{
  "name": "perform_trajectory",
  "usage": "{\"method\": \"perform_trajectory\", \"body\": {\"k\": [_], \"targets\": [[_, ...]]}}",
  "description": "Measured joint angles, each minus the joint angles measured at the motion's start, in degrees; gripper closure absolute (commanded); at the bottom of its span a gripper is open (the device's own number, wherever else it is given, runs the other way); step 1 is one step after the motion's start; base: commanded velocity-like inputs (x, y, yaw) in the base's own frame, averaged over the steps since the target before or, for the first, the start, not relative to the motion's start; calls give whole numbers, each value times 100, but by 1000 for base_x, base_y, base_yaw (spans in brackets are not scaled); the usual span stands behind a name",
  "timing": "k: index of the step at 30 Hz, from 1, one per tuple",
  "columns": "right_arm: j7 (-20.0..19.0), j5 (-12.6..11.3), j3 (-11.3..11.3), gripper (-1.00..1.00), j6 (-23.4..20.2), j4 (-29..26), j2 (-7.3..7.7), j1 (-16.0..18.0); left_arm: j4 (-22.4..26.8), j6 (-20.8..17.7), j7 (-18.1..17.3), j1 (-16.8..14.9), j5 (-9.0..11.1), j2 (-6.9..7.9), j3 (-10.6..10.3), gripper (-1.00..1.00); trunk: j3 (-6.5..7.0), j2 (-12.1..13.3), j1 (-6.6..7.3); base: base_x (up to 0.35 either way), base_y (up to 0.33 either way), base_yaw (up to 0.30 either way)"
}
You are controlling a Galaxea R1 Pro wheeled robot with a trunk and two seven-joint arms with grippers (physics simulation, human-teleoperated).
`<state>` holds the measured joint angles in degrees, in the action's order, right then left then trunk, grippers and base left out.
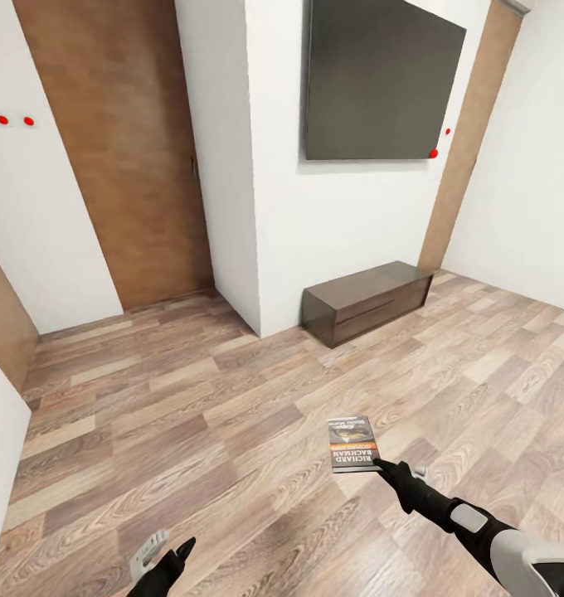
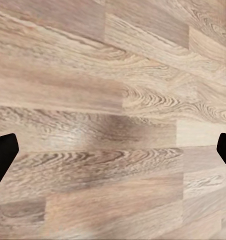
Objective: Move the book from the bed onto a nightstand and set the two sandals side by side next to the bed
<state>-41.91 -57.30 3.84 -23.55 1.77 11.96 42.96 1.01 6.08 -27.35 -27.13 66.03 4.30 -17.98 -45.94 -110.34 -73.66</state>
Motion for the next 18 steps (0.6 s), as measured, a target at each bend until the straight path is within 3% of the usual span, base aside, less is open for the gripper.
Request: {"method": "perform_trajectory", "body": {"k": [18], "targets": [[0,-4,-4,100,0,0,0,0,0,0,0,0,0,0,1,-100,0,0,0,158,0,-208]]}}
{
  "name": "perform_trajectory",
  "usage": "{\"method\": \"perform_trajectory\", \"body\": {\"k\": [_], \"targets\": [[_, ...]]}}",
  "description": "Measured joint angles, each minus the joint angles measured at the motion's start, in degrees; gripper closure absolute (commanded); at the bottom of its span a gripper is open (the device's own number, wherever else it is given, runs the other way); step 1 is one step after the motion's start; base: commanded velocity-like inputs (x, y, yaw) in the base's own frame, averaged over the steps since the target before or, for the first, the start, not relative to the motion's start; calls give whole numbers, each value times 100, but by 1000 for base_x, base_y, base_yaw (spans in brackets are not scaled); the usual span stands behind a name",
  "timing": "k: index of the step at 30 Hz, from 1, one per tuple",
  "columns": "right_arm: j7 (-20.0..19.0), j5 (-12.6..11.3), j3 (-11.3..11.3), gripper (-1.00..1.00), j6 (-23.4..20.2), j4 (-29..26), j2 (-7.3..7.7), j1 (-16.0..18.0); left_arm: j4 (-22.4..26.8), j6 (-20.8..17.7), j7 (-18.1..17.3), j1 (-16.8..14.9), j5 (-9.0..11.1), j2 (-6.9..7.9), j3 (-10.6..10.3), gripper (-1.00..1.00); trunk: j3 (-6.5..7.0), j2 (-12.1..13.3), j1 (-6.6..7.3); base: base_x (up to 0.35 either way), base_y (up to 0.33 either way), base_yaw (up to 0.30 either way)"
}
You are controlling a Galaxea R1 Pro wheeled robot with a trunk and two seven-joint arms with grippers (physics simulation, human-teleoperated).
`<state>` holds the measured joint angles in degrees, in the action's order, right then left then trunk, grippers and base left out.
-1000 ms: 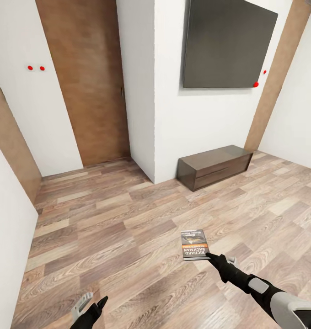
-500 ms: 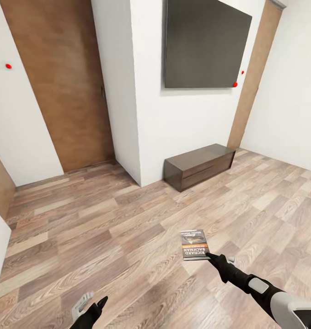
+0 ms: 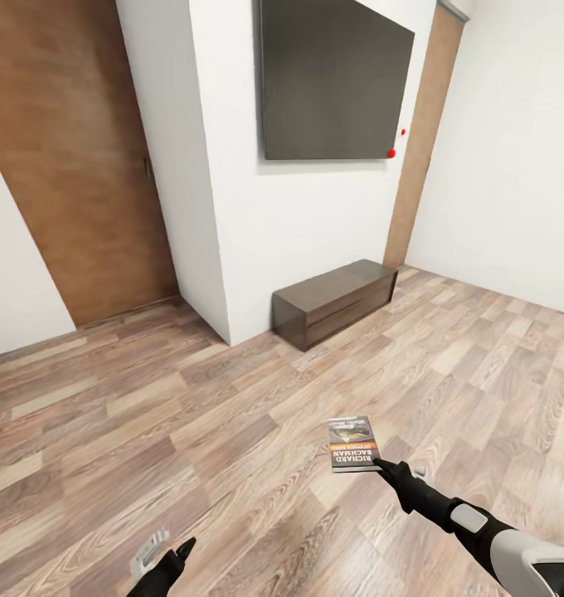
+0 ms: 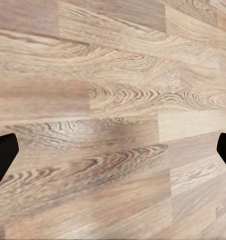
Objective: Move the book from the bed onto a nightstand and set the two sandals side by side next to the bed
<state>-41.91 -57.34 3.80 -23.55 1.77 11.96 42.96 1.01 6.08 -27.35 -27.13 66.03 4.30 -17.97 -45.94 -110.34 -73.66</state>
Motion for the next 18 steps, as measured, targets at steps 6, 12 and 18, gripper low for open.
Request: {"method": "perform_trajectory", "body": {"k": [6,12,18], "targets": [[0,0,0,100,0,0,0,0,0,0,0,0,0,0,0,-100,0,0,0,158,0,-208],[0,0,4,100,0,0,0,0,0,0,0,0,0,0,0,-100,0,0,0,158,0,-208],[0,0,4,100,0,0,0,0,0,0,0,0,0,1,0,-100,0,0,0,158,0,-209]]}}
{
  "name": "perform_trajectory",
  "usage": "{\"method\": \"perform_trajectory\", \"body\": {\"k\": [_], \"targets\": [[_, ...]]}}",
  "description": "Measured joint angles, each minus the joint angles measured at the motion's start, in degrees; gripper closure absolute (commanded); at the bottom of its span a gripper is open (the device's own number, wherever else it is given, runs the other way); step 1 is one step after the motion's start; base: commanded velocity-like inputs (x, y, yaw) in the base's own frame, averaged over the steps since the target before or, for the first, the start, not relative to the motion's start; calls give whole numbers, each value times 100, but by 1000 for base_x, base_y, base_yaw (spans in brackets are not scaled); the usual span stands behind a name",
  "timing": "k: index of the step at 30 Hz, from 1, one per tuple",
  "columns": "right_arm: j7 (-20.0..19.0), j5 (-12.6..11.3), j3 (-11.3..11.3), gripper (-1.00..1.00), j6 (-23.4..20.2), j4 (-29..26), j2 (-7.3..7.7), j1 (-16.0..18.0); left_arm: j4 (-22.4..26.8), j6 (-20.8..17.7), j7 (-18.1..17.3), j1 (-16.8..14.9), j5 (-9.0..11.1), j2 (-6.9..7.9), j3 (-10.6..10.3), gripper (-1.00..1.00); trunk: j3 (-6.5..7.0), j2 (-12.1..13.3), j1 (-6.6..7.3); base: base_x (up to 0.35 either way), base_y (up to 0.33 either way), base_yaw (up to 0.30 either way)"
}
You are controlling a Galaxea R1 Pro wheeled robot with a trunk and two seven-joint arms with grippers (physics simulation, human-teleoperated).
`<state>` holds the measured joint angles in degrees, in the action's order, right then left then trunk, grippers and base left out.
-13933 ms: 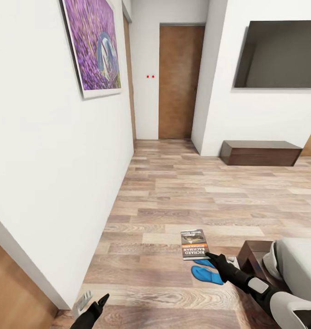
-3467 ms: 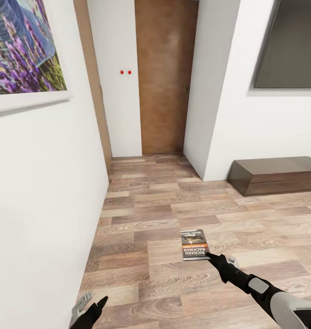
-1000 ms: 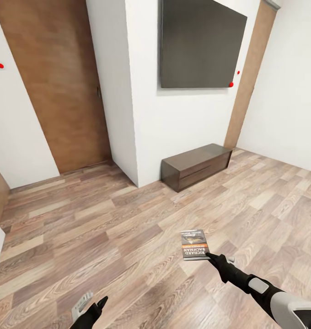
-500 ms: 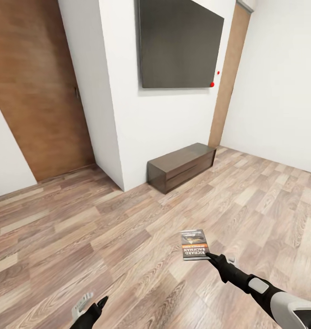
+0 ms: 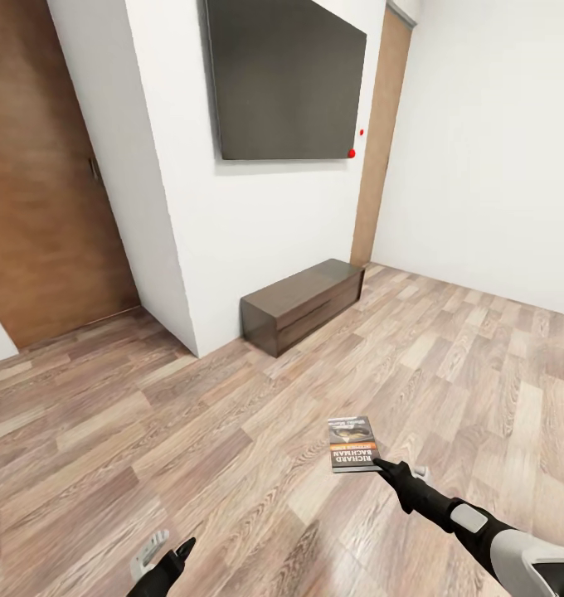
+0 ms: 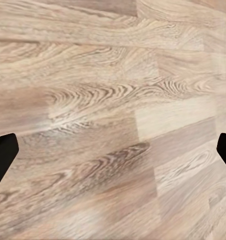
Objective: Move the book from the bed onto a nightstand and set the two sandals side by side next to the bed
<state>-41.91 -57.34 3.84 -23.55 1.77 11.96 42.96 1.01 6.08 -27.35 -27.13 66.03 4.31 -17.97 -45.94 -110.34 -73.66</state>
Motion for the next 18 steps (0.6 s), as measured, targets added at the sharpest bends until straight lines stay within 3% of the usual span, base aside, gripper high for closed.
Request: {"method": "perform_trajectory", "body": {"k": [18], "targets": [[0,2,1,100,0,0,0,0,0,0,1,0,0,7,0,-100,0,0,0,158,0,-225]]}}
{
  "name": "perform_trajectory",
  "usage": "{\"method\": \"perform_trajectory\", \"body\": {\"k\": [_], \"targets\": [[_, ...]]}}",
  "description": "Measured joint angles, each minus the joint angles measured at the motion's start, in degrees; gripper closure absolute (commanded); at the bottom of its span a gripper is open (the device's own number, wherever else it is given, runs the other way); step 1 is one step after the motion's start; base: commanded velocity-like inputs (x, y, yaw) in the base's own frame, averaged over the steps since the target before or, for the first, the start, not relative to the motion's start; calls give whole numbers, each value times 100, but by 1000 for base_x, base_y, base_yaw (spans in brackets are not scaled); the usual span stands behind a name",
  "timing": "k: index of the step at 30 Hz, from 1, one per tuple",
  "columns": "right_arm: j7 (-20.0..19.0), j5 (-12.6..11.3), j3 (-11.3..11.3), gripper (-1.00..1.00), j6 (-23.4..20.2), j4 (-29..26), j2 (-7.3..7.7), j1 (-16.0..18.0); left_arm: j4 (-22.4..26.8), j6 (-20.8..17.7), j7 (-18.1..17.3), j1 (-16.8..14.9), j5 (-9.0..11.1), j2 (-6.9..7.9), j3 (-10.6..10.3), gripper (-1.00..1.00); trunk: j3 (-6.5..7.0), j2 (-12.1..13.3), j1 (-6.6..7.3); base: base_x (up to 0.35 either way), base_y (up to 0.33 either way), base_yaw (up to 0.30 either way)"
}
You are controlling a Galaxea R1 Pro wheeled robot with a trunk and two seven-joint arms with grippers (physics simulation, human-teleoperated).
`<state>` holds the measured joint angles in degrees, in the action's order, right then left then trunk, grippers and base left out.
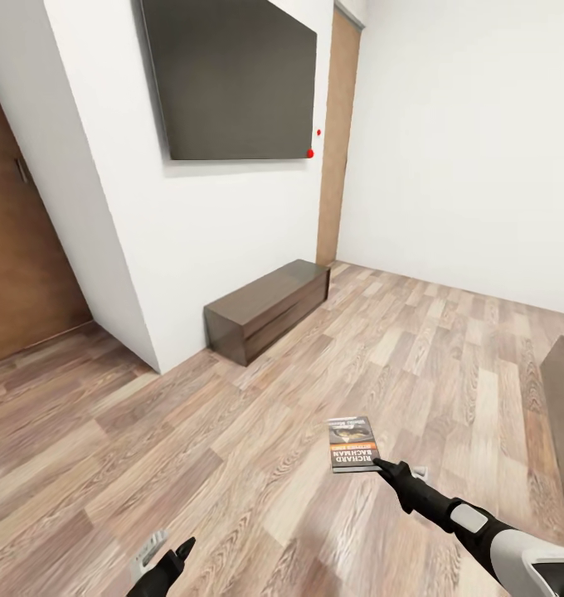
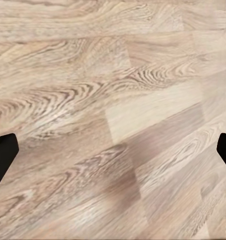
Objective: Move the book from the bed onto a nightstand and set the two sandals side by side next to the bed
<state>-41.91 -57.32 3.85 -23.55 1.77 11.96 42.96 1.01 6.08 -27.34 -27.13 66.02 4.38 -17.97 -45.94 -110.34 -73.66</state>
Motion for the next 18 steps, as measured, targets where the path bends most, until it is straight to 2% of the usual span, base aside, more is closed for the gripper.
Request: {"method": "perform_trajectory", "body": {"k": [18], "targets": [[0,-2,-6,100,1,0,0,0,0,0,-1,0,0,0,0,-100,0,0,0,158,0,-233]]}}
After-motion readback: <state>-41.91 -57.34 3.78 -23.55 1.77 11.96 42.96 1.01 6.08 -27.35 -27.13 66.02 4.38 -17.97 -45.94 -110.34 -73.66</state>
